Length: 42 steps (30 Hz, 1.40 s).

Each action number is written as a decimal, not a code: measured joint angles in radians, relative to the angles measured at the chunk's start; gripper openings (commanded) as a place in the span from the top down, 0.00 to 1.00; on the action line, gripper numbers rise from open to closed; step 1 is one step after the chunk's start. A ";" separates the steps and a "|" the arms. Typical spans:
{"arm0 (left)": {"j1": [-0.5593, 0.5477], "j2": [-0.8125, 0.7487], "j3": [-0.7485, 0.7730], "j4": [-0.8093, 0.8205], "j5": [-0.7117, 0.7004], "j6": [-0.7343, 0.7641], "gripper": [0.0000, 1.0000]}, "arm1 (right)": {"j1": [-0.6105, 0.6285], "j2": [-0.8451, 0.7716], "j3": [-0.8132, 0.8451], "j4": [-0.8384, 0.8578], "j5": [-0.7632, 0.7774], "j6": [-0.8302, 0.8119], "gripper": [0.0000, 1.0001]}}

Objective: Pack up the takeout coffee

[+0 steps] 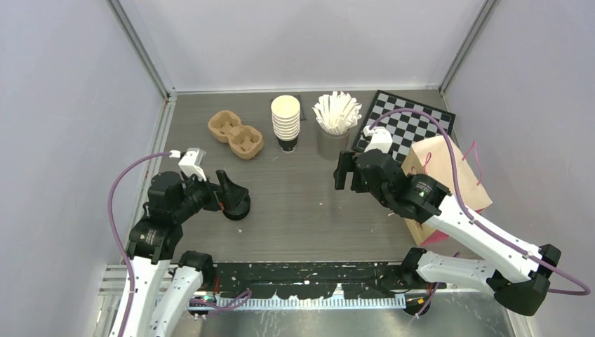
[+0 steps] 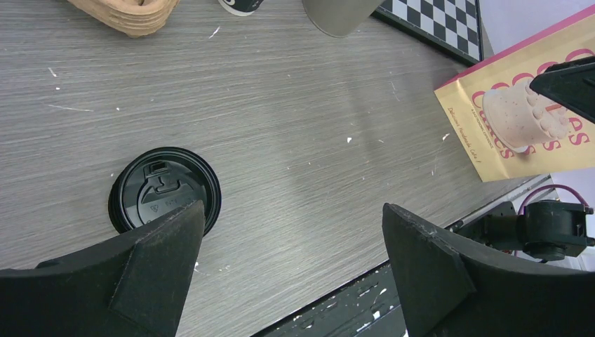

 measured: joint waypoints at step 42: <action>0.000 -0.021 0.000 -0.004 -0.055 0.000 0.00 | -0.209 0.968 0.890 0.217 -0.077 -0.323 0.60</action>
